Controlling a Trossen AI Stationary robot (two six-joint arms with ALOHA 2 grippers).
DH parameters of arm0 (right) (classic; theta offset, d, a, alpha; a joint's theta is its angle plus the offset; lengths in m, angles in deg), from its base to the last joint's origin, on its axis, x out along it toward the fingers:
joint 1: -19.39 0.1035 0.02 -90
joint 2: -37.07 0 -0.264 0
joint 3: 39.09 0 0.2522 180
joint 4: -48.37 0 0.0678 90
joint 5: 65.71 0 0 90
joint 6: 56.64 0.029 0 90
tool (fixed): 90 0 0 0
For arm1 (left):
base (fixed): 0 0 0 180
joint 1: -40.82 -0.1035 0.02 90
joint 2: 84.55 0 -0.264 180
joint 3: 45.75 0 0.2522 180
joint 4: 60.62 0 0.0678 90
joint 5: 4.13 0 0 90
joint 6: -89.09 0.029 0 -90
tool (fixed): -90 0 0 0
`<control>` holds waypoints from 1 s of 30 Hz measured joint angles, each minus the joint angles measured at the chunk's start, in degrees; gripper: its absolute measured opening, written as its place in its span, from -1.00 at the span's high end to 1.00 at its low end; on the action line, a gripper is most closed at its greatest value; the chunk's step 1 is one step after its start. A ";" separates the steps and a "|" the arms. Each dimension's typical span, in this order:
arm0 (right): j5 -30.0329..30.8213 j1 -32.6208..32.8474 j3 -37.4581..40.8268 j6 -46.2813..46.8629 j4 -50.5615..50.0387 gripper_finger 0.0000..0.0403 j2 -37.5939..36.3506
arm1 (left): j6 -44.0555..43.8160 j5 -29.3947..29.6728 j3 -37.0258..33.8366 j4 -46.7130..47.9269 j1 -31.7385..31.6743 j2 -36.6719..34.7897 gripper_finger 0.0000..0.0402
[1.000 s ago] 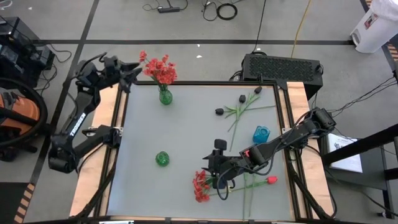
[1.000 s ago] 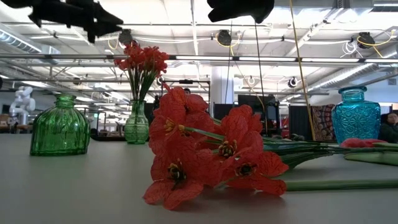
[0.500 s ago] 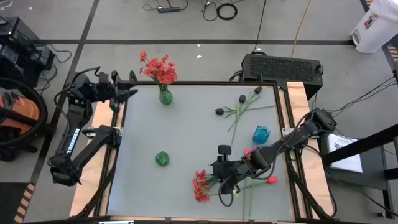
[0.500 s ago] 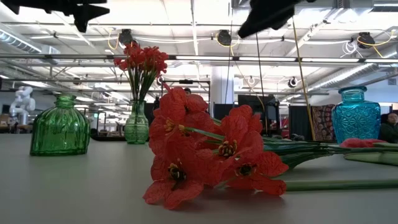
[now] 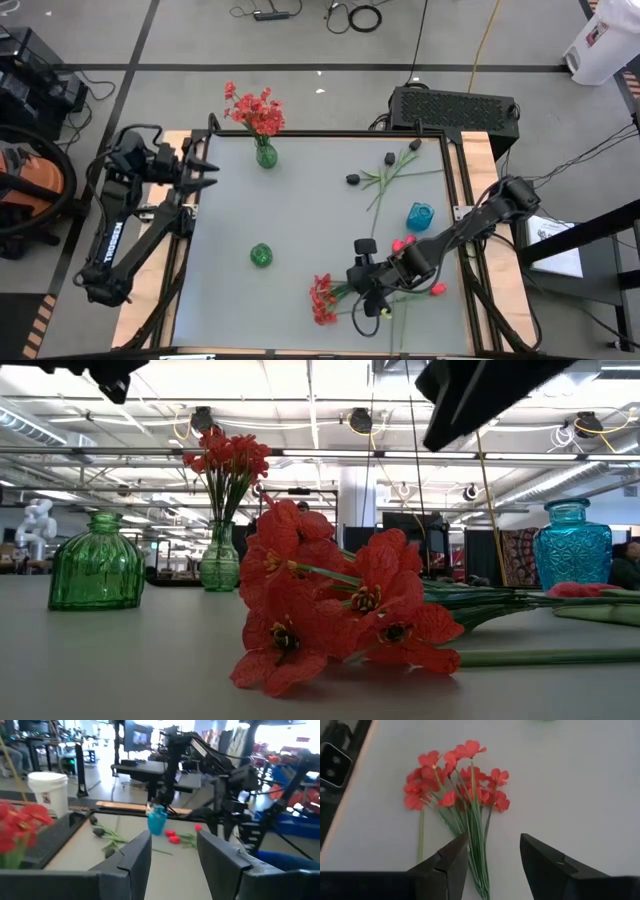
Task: Sort flowers into vase by color
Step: Put the orange flowers into the top green vase
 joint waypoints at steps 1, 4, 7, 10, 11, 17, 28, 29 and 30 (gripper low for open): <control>0.04 0.02 -0.02 0.04 0.31 0.16 0.50 | 1.10 0.37 0.00 2.03 0.50 -0.29 0.18; 0.00 0.03 -0.02 -0.12 0.41 0.16 2.43 | 5.08 2.51 0.00 7.98 1.78 -1.17 0.18; -0.01 0.08 -0.02 -0.20 0.41 0.16 5.10 | 7.79 3.67 -0.04 11.79 2.79 -1.48 0.18; 0.06 0.06 -0.02 -0.65 0.28 0.16 7.75 | 7.60 3.75 -0.63 12.05 3.70 -1.55 0.18; 0.08 0.04 0.00 -0.75 0.26 0.16 8.47 | 7.57 3.73 -0.95 12.15 3.98 -1.59 0.18; 0.04 -0.07 0.00 -0.49 0.61 0.16 11.13 | 7.44 3.28 -1.33 11.80 5.84 -1.61 0.18; -5.35 -0.03 -0.02 0.09 0.36 0.16 11.65 | 7.47 3.03 -1.33 11.52 7.07 -1.61 0.18; -5.89 -0.03 -0.02 0.10 0.04 0.16 11.65 | 7.49 3.03 -1.33 11.52 7.07 -1.61 0.18; -5.81 -0.03 -0.02 0.08 -0.24 0.16 11.65 | 7.47 3.03 -1.33 11.52 7.07 -1.61 0.18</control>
